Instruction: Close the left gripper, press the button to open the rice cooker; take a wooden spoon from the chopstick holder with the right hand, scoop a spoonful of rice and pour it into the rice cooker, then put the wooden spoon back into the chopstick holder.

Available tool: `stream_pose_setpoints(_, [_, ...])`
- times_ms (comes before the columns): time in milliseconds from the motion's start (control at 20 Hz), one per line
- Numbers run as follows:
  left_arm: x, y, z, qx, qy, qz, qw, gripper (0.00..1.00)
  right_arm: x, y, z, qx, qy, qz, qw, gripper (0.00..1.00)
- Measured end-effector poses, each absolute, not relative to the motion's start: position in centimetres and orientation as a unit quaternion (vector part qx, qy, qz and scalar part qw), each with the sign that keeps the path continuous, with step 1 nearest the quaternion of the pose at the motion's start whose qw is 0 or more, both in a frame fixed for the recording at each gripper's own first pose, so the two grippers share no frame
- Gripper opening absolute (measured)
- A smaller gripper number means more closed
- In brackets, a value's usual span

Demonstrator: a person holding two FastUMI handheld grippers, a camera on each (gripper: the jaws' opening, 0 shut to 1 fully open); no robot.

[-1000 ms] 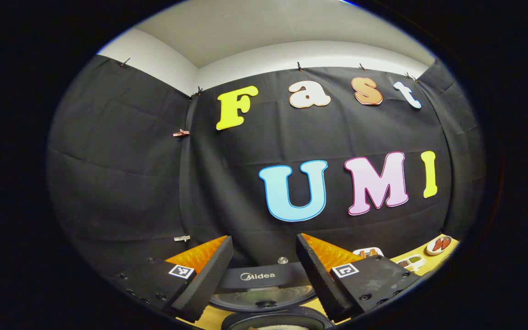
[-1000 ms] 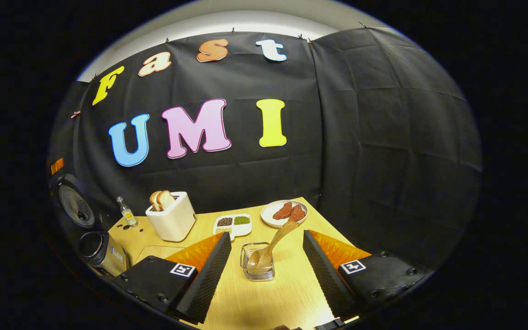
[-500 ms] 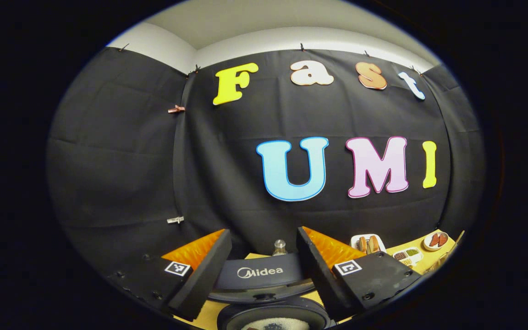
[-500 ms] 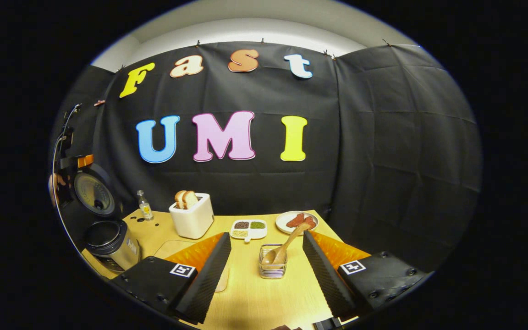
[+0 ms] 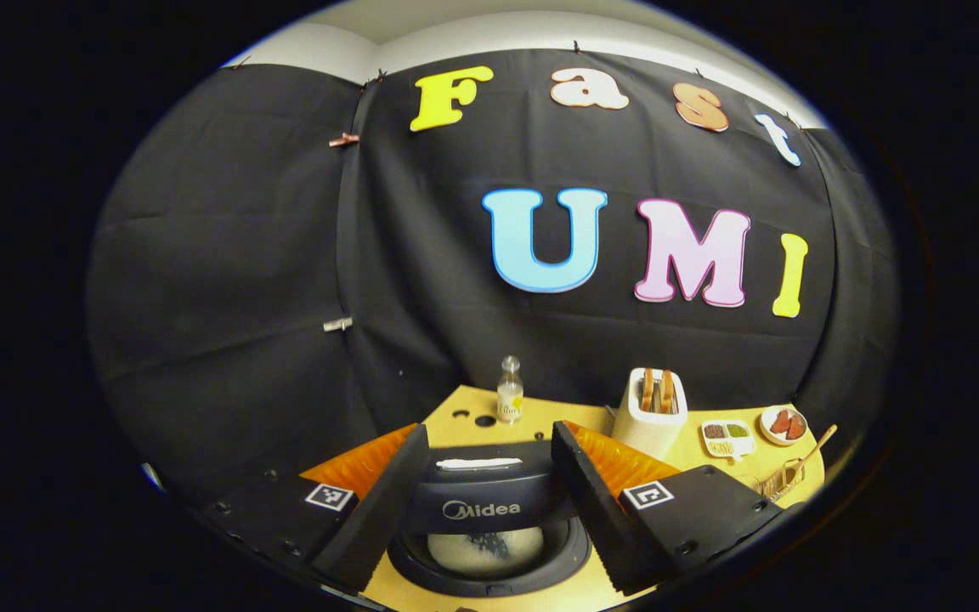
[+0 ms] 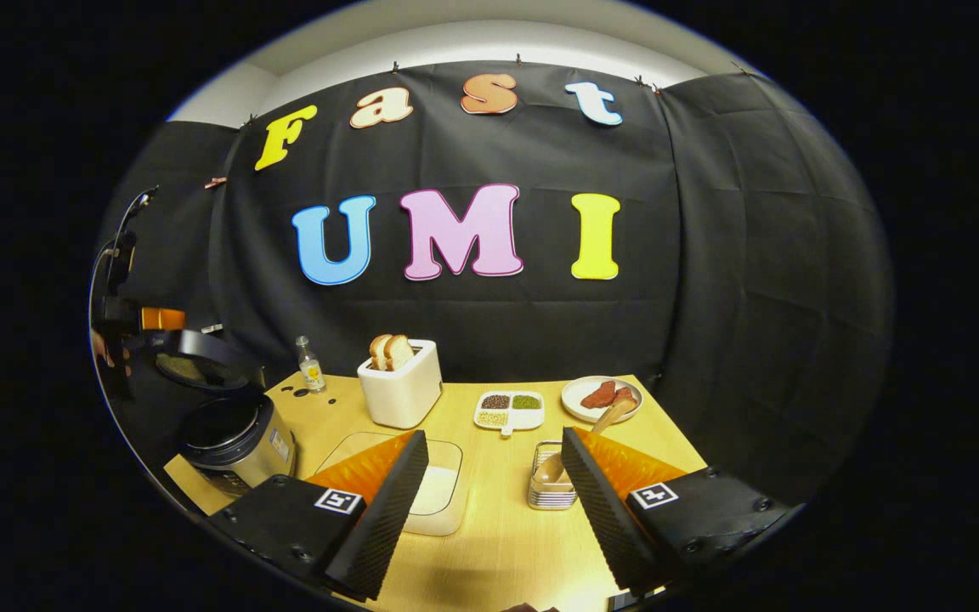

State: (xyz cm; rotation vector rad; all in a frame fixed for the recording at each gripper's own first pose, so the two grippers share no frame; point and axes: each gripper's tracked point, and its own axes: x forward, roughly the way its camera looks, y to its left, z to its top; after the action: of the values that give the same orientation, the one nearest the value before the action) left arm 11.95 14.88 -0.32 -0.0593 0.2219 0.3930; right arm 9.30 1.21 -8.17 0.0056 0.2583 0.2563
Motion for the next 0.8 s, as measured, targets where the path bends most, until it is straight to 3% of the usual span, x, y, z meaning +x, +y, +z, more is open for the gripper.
stream_pose_setpoints(350, [8.2,12.2,-10.3,-0.047,0.196,0.179,0.963,0.99,8.8,1.5,-10.1,0.003,0.153,0.146,0.977,0.99])
stream_pose_setpoints(800, [7.7,11.9,-15.0,-0.041,0.219,0.199,0.954,0.99,8.9,0.7,-11.3,-0.002,0.170,0.171,0.970,0.98])
